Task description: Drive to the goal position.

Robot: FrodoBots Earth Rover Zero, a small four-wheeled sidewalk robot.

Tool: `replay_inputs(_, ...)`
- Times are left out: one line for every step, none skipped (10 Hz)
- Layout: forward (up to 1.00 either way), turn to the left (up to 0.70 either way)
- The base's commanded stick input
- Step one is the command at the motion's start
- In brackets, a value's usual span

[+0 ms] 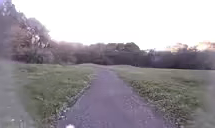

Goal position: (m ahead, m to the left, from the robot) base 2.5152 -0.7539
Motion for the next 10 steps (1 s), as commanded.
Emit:
replay_inputs(0.70,-0.14)
replay_inputs(0.70,-0.14)
replay_inputs(0.70,-0.14)
replay_inputs(0.70,-0.14)
replay_inputs(0.70,-0.14)
replay_inputs(0.70,-0.14)
replay_inputs(0.70,-0.14)
replay_inputs(0.70,-0.14)
replay_inputs(0.70,-0.14)
replay_inputs(0.70,-0.04)
